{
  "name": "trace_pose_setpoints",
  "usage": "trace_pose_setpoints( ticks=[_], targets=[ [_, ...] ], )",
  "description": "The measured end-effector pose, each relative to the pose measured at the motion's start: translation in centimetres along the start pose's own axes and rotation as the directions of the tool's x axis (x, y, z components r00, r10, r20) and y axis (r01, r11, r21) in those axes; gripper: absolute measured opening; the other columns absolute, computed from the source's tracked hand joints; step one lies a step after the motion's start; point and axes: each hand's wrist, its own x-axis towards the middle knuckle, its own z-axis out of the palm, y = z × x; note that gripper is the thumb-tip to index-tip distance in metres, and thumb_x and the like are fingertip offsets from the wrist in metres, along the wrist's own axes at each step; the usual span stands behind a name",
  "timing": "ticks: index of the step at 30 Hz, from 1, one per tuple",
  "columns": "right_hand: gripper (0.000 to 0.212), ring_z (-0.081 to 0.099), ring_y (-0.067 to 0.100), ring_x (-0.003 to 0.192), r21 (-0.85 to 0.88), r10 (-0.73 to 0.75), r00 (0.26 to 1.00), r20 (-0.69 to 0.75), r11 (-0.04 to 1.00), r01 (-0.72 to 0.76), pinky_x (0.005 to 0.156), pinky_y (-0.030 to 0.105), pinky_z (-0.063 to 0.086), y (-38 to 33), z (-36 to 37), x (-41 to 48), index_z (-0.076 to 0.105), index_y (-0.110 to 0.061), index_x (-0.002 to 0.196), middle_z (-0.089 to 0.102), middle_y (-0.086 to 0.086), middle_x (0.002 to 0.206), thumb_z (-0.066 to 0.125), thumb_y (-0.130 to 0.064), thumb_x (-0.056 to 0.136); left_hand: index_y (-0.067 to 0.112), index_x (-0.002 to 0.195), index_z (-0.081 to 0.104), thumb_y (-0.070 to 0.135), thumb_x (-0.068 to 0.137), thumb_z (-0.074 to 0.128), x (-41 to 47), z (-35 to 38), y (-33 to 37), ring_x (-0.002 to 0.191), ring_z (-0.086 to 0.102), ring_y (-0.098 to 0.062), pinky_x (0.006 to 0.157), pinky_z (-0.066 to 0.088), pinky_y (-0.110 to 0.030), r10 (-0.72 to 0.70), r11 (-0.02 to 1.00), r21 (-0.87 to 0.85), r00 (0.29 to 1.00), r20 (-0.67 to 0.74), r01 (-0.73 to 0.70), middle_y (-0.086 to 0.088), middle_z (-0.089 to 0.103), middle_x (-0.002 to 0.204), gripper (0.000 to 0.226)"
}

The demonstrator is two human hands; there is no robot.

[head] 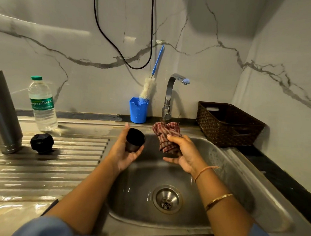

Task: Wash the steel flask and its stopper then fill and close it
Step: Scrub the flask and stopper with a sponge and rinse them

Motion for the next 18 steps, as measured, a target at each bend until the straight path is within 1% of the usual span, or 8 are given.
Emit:
trace_pose_setpoints(
  ticks=[2,5,7,10,13,14,16,18],
  targets=[
    [0.034,0.058,0.028,0.102,0.083,-0.073,0.997,0.016,0.994,0.071,0.077,0.047,0.055,-0.2,0.5,-0.3,0.045,-0.013,0.115,0.057,0.013,0.115,0.062,-0.008,0.086,0.002,0.124,0.048,0.017,0.088,0.061,-0.2,0.5,-0.3,0.074,0.067,-0.022,0.051,0.056,-0.022,-0.034,0.999,0.018,0.998,0.055,0.033,-0.02,0.062,0.101,0.041],
    [0.036,0.058,0.015,0.095,-0.317,-0.331,0.943,0.004,0.894,0.316,0.078,0.027,0.053,0.1,1.4,-0.8,0.044,-0.014,0.11,0.058,0.007,0.11,0.064,-0.002,0.082,-0.004,0.119,0.048,0.007,0.098,0.041,0.0,0.9,-0.5,0.037,0.057,-0.01,0.035,0.045,-0.014,-0.116,0.993,0.04,0.993,0.027,0.115,-0.013,0.059,0.054,0.025],
    [0.045,0.053,0.006,0.098,-0.526,-0.506,0.85,0.146,0.688,0.5,0.082,0.019,0.05,0.5,2.3,-1.5,0.043,-0.017,0.118,0.054,-0.001,0.111,0.062,0.002,0.082,-0.002,0.104,0.051,0.009,0.1,0.039,0.4,0.7,-0.4,0.032,0.053,-0.007,0.031,0.041,-0.013,-0.112,0.99,0.079,0.993,-0.019,0.114,-0.009,0.056,0.044,0.016],
    [0.059,0.034,0.008,0.128,-0.605,-0.607,0.672,0.425,0.362,0.71,0.112,0.024,0.029,2.7,4.2,-2.3,0.034,-0.016,0.143,0.037,0.004,0.142,0.057,-0.013,0.089,0.004,0.096,0.053,0.008,0.1,0.039,0.2,0.4,-0.8,0.033,0.055,-0.007,0.03,0.041,-0.014,-0.06,0.986,0.155,0.998,-0.016,0.062,-0.006,0.058,0.045,0.015],
    [0.057,0.021,0.026,0.142,-0.733,-0.644,0.494,0.583,-0.155,0.663,0.114,0.042,0.021,4.4,5.6,-2.1,0.038,-0.017,0.143,0.03,0.009,0.151,0.041,-0.041,0.091,0.009,0.089,0.058,0.011,0.098,0.043,-1.3,0.9,-1.1,0.042,0.059,-0.011,0.038,0.048,-0.018,0.033,0.958,0.28,0.996,0.084,-0.056,-0.006,0.061,0.056,0.018],
    [0.055,0.029,0.031,0.139,-0.753,-0.684,0.45,0.574,-0.226,0.618,0.111,0.047,0.028,4.3,5.7,-1.8,0.043,-0.015,0.139,0.037,0.011,0.148,0.038,-0.042,0.091,0.01,0.087,0.059,0.013,0.098,0.043,-1.8,1.0,-1.1,0.04,0.056,-0.009,0.037,0.045,-0.017,0.053,0.938,0.334,0.991,0.122,-0.091,-0.004,0.059,0.055,0.02],
    [0.053,0.046,0.03,0.126,-0.811,-0.767,0.465,0.442,-0.121,0.572,0.097,0.041,0.043,2.9,5.3,-1.6,0.053,-0.014,0.131,0.05,0.01,0.136,0.031,-0.043,0.093,0.012,0.088,0.058,0.011,0.098,0.041,-2.2,1.4,-1.4,0.034,0.045,-0.006,0.031,0.034,-0.014,0.065,0.831,0.533,0.98,0.186,-0.156,-0.001,0.055,0.052,0.02],
    [0.053,0.057,0.022,0.105,-0.803,-0.762,0.579,0.289,0.137,0.581,0.08,0.03,0.049,1.4,4.3,-1.2,0.062,-0.015,0.118,0.058,0.004,0.117,0.025,-0.045,0.094,0.009,0.096,0.059,0.01,0.098,0.044,-2.1,1.5,-1.8,0.038,0.043,-0.007,0.032,0.032,-0.014,0.047,0.662,0.723,0.974,0.222,-0.197,-0.004,0.06,0.061,0.015]
  ],
)
